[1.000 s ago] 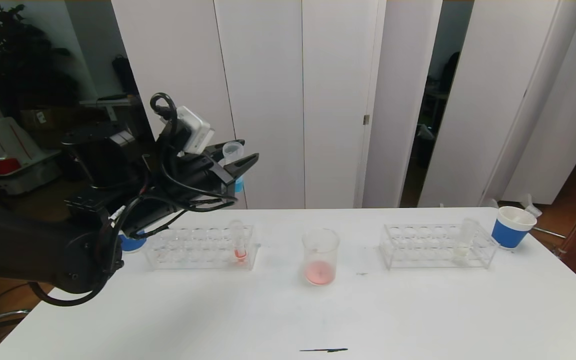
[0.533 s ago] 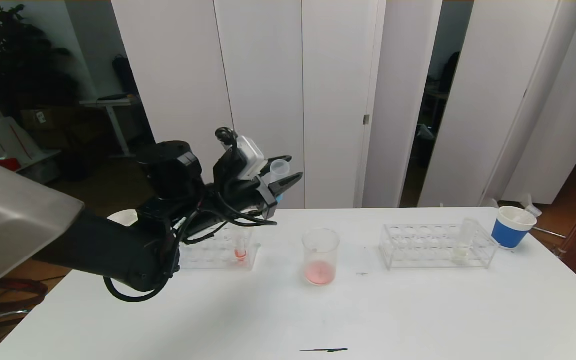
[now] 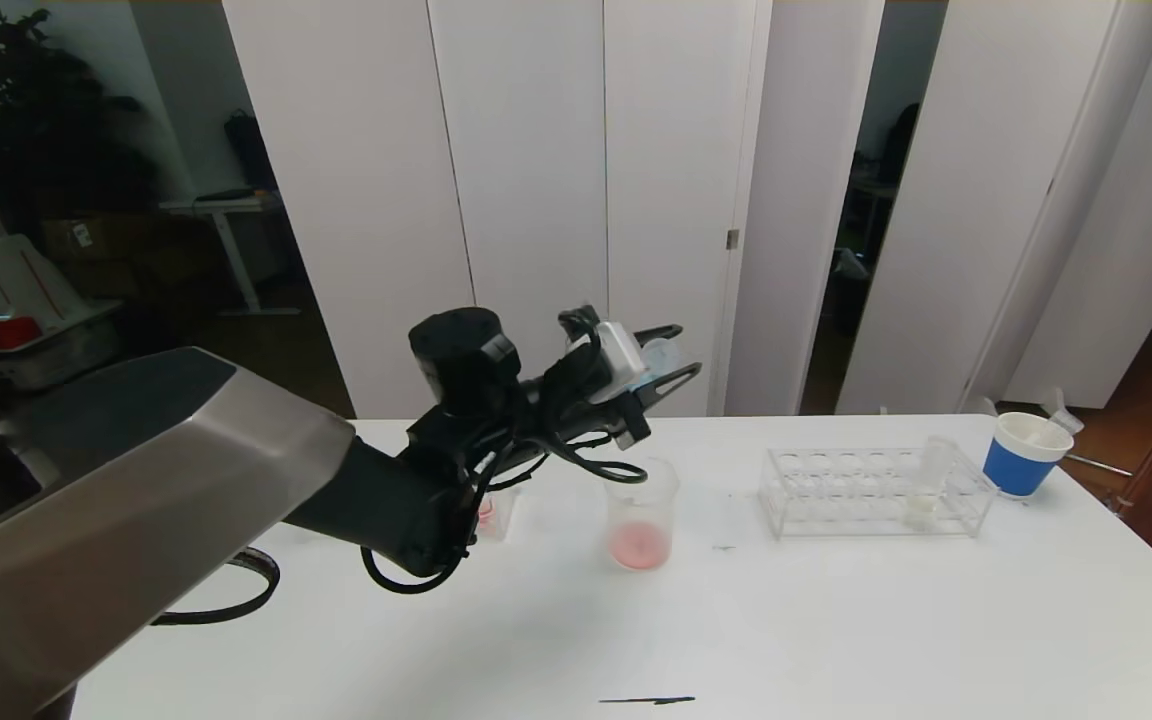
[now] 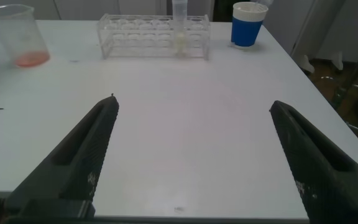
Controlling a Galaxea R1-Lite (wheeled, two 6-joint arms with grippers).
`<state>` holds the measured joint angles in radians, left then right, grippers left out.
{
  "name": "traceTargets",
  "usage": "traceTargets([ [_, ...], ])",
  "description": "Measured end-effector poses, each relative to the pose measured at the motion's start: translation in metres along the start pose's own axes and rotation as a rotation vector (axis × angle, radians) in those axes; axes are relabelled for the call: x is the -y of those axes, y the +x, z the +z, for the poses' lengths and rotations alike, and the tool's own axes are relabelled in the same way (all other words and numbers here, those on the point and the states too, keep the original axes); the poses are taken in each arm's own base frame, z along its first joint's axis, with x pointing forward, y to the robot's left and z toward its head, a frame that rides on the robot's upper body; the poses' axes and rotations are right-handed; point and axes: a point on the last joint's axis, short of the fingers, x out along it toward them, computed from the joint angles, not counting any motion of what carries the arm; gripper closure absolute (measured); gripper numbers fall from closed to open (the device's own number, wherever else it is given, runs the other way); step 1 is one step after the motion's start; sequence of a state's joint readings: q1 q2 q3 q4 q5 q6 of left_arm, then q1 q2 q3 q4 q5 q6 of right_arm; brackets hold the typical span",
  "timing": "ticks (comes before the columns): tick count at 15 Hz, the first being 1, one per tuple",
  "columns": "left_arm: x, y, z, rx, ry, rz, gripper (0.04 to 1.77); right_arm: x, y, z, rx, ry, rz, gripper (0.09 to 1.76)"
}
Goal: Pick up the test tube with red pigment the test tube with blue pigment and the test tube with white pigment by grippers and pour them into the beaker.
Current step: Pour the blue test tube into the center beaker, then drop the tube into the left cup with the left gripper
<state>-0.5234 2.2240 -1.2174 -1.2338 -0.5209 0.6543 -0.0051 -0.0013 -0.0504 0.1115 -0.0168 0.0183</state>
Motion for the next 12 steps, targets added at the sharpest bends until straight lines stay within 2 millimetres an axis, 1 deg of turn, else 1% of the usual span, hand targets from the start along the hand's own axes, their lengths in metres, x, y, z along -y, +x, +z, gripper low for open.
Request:
traceTargets([
  [3, 0.004, 0.007, -0.022, 0.000, 0.050, 0.013, 1.21, 0.000, 0.000, 0.000, 0.000, 0.000, 0.000, 0.10],
  [5, 0.003, 0.009, -0.034, 0.008, 0.137, 0.040, 1.21, 0.000, 0.000, 0.000, 0.000, 0.000, 0.000, 0.10],
  [8, 0.003, 0.003, -0.053, 0.017, 0.186, 0.075, 1.21, 0.000, 0.000, 0.000, 0.000, 0.000, 0.000, 0.10],
  [12, 0.008, -0.002, -0.068, 0.018, 0.265, 0.105, 1.21, 0.000, 0.000, 0.000, 0.000, 0.000, 0.000, 0.10],
])
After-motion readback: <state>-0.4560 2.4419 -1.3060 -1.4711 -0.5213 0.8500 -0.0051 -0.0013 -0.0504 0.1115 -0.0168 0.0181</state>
